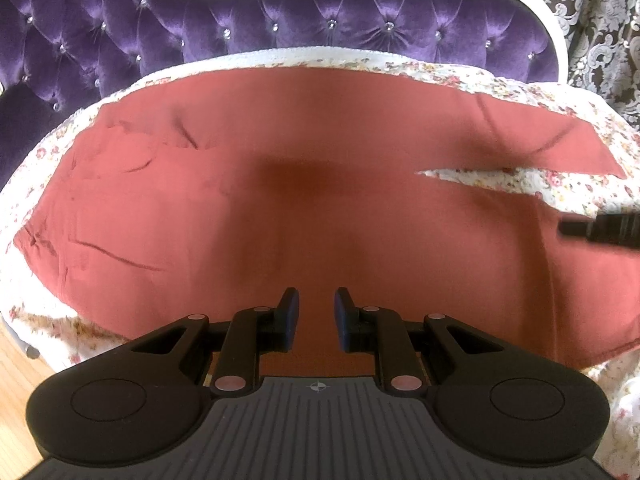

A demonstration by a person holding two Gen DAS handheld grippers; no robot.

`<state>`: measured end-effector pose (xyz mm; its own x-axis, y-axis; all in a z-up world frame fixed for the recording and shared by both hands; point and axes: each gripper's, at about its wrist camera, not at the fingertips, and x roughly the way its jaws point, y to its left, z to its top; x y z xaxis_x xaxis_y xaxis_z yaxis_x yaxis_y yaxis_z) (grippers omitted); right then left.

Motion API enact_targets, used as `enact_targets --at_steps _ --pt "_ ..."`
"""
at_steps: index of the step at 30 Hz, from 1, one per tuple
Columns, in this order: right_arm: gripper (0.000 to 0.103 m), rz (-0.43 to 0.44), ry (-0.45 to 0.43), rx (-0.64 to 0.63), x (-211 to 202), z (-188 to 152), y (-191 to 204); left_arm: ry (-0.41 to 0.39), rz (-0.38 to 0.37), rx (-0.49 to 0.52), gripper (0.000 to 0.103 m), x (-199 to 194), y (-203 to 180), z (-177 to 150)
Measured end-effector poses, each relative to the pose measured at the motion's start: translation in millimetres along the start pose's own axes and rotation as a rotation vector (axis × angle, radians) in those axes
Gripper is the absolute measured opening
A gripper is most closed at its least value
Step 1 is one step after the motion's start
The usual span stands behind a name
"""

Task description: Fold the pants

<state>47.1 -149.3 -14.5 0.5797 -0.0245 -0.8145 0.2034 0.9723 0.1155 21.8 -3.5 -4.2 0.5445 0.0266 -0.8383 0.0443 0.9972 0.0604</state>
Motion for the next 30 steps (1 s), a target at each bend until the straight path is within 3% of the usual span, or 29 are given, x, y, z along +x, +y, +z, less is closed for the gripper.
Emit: enact_targets --at_steps 4,7,11,17,23,26,30 --pt "0.042 0.007 -0.175 0.074 -4 33 -16 -0.005 -0.004 0.006 0.019 5 0 14" --pt "0.046 -0.02 -0.209 0.039 6 65 -20 -0.012 0.001 0.009 0.019 11 0 26" --pt "0.045 0.065 -0.147 -0.081 39 106 -21 -0.014 0.006 0.013 0.019 24 1 44" --pt "0.046 0.013 -0.104 -0.245 102 157 -2 0.001 0.023 0.015 0.019 50 4 68" --pt "0.049 0.199 0.07 -0.231 174 204 7 0.03 0.029 0.002 0.019 74 9 83" --pt "0.049 0.155 0.134 -0.249 205 216 19 0.042 0.022 -0.006 0.019 82 11 85" --pt "0.057 0.143 0.086 -0.336 215 217 35 0.05 0.01 -0.013 0.019 88 12 88"
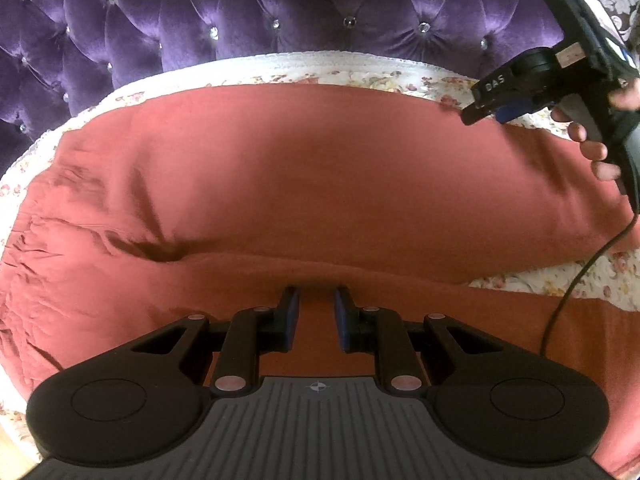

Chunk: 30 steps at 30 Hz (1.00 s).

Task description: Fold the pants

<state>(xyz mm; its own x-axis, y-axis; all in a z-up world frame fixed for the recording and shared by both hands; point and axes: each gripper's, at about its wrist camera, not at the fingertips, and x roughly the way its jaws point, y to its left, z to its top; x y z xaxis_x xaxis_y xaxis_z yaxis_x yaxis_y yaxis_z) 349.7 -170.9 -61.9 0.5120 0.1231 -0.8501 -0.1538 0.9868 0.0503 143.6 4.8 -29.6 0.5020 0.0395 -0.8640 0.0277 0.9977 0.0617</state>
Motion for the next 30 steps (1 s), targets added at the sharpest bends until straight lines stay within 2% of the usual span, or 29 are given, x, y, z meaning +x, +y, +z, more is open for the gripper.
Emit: enact_targets --at_steps 3,6,10,12,14,15,16,17,18,19,20,22,30 --pt "0.061 -0.056 0.022 -0.064 13 5 8 0.003 -0.007 0.0 0.019 2 1 0" --pt "0.079 -0.089 0.005 -0.127 19 4 8 0.009 -0.012 -0.003 0.019 5 4 2" --pt "0.098 -0.008 0.045 -0.129 29 16 -13 0.014 -0.011 -0.009 0.019 7 6 2" --pt "0.101 0.003 0.034 -0.166 31 14 -15 0.014 -0.011 -0.009 0.019 8 6 3" --pt "0.1 0.003 0.025 -0.201 29 12 -12 0.014 -0.009 -0.011 0.019 7 6 3" --pt "0.093 0.019 0.03 -0.207 28 13 -12 0.014 -0.009 -0.012 0.019 8 6 4" --pt "0.075 0.042 0.027 -0.226 26 14 -11 0.013 -0.008 -0.014 0.019 7 6 4" --pt "0.062 0.067 0.018 -0.259 21 15 -9 0.012 -0.006 -0.014 0.019 7 6 5" --pt "0.021 0.097 0.013 -0.279 16 15 -6 0.011 -0.002 -0.013 0.019 7 6 6" --pt "0.009 0.13 0.029 -0.28 13 16 -4 0.01 -0.001 -0.012 0.019 6 6 6" --pt "0.009 0.145 0.052 -0.273 12 17 -2 0.009 -0.002 -0.012 0.019 5 7 7" --pt "0.008 0.116 0.031 -0.312 4 14 6 0.01 -0.004 -0.016 0.019 3 10 9" --pt "0.008 0.118 -0.129 -0.343 -73 -21 31 -0.032 -0.022 -0.002 0.019 -19 22 32"
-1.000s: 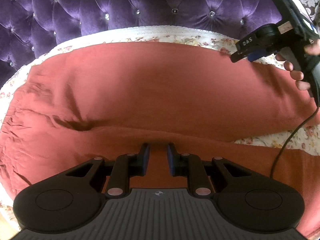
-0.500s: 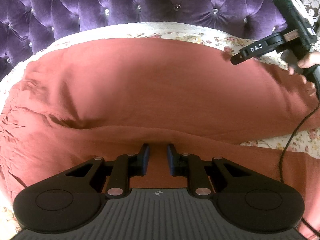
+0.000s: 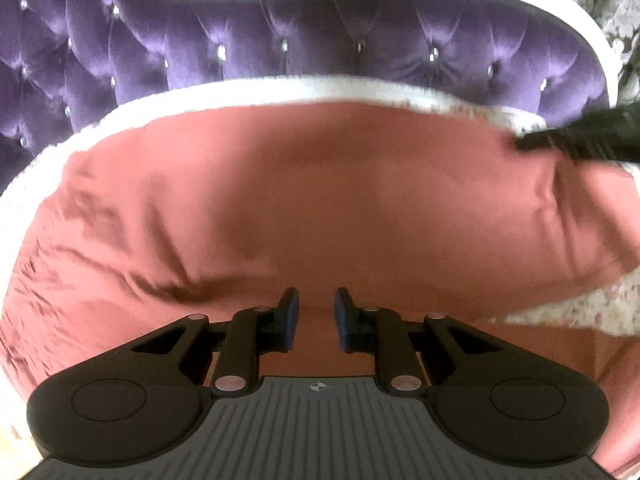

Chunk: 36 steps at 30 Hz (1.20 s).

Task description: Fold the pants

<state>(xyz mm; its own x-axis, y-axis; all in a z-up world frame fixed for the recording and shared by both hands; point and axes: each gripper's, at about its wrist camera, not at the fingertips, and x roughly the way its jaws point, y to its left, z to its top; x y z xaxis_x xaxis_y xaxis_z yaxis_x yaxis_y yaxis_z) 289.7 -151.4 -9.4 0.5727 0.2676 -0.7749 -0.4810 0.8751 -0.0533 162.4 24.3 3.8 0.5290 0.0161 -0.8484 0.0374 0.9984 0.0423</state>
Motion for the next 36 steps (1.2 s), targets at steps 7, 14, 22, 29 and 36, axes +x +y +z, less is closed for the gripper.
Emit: enact_targets --at_steps 7,14,22,29,36 --pt "0.008 0.024 -0.043 -0.058 -40 -36 56 -0.05 -0.062 -0.003 0.022 -14 1 35" --pt "0.008 0.008 -0.019 -0.059 -28 -59 79 0.008 -0.108 -0.006 0.022 10 -12 65" --pt "0.008 0.017 -0.026 -0.025 -27 -67 78 0.099 -0.167 -0.072 0.022 48 -13 89" --pt "0.008 0.038 -0.024 -0.003 -20 -71 72 0.18 -0.137 -0.094 0.022 72 -20 89" --pt "0.008 0.047 -0.023 0.0 -15 -74 72 0.217 -0.101 -0.125 0.022 79 -18 76"
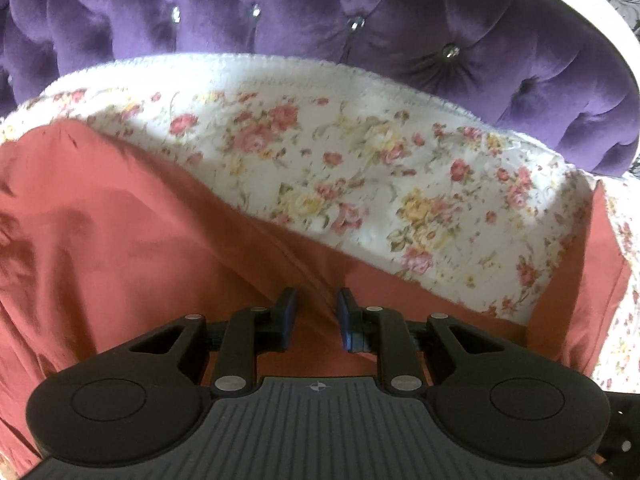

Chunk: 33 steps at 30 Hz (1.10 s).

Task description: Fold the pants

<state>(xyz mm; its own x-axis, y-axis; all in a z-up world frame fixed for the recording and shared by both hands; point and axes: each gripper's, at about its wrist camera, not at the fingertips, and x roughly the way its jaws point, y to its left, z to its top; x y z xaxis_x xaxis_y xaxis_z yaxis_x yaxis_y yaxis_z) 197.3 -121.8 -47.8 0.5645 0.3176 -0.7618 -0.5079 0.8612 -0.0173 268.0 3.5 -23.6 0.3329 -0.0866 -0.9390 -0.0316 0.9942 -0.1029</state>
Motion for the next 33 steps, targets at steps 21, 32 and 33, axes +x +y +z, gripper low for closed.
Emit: enact_targets --at_steps 21,32,33 --pt "0.008 -0.027 -0.051 0.012 -11 2 7 -0.119 -0.013 0.059 0.002 -22 -18 -14" --pt "0.008 -0.008 -0.12 0.034 -72 -19 50 -0.229 -0.017 0.116 0.002 -93 13 -127" --pt "0.008 -0.002 -0.115 0.039 -73 -23 54 -0.221 -0.009 0.116 0.002 -90 15 -137"
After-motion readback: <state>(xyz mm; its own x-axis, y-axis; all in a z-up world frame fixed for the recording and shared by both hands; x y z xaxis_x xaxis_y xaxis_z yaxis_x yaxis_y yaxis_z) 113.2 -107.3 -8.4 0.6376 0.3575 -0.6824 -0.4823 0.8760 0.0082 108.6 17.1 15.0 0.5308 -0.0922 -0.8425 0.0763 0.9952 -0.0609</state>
